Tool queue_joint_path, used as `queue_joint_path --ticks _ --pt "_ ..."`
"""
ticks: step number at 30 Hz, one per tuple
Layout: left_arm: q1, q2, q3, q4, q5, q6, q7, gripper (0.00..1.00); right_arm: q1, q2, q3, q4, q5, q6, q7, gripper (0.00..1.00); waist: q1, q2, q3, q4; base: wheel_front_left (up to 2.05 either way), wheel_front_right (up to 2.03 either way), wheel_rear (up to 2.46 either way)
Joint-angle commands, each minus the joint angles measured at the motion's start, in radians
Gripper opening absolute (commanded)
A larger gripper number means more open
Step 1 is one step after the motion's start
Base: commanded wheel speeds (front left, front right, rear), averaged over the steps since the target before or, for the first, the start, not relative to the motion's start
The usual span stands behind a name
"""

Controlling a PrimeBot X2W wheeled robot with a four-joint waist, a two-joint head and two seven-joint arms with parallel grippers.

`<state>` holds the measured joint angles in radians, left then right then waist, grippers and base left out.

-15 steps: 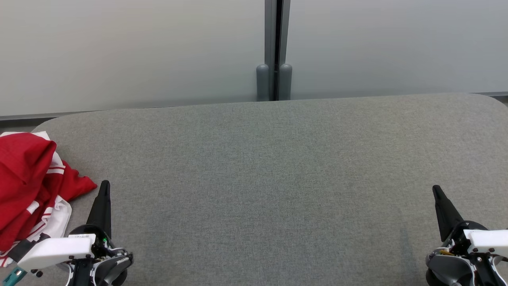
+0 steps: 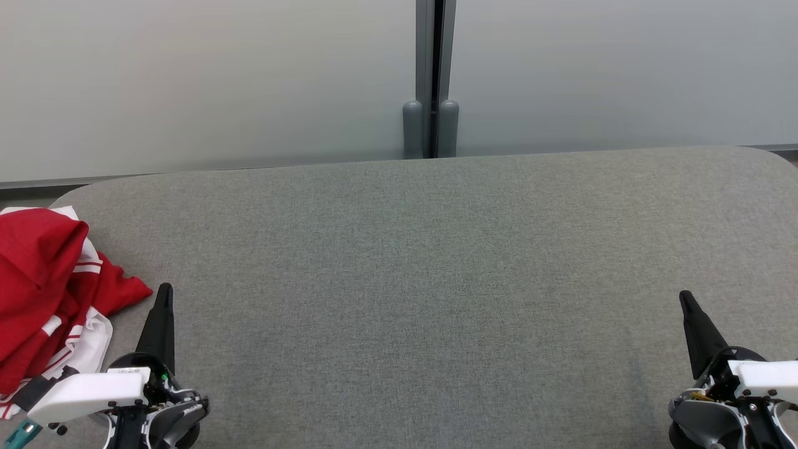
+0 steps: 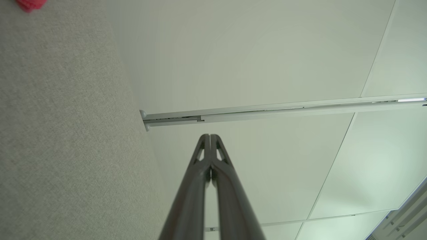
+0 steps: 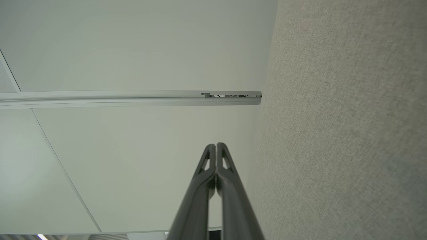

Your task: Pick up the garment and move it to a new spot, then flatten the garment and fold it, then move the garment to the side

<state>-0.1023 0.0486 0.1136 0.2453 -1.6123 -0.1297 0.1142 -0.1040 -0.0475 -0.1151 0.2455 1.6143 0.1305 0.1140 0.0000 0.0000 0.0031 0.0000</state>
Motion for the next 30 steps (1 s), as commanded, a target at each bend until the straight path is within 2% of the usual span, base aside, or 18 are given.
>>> queue_joint_path --ticks 1,2,3,7,16,24,30 --pt "-0.013 0.003 0.003 0.0 -0.001 -0.004 0.003 0.0 -0.008 -0.004 0.0 -0.002 -0.003 0.0 0.003 0.0 0.0 0.0 0.0 0.0 0.0 0.0 0.0" --pt "-0.013 0.003 0.003 0.0 -0.001 -0.004 0.003 0.0 -0.008 -0.004 0.0 -0.002 -0.003 0.0 0.003 0.0 0.0 0.0 0.0 0.0 0.0 0.0 0.0" --pt "0.0 0.0 0.0 0.0 0.0 0.0 0.0 1.0 0.0 0.0 0.0 0.0 0.0 0.0 0.0 1.0 0.0 0.0 0.0 0.0 0.0 0.0 0.0" --pt "0.034 -0.011 -0.003 0.03 0.0 0.001 -0.001 1.0 0.028 0.014 0.003 0.031 0.0 0.0 -0.001 1.0 0.0 0.0 0.0 0.0 0.0 0.0 0.0" --pt "0.028 -0.009 -0.024 0.001 0.026 0.0 -0.047 1.0 0.021 0.011 0.038 -0.007 -0.012 0.0 -0.038 1.0 0.0 0.0 0.0 0.003 0.0 0.0 0.0" --pt "0.02 -0.007 -0.04 -0.035 0.104 0.0 -0.085 1.0 0.009 -0.002 0.07 -0.049 -0.049 0.0 -0.081 1.0 0.0 0.0 0.0 0.005 0.0 0.0 0.0" --pt "0.015 -0.006 -0.046 -0.065 0.203 0.003 -0.11 1.0 0.002 -0.015 0.098 -0.079 -0.11 0.0 -0.111 1.0 0.0 0.0 0.0 0.005 0.0 0.0 0.0"
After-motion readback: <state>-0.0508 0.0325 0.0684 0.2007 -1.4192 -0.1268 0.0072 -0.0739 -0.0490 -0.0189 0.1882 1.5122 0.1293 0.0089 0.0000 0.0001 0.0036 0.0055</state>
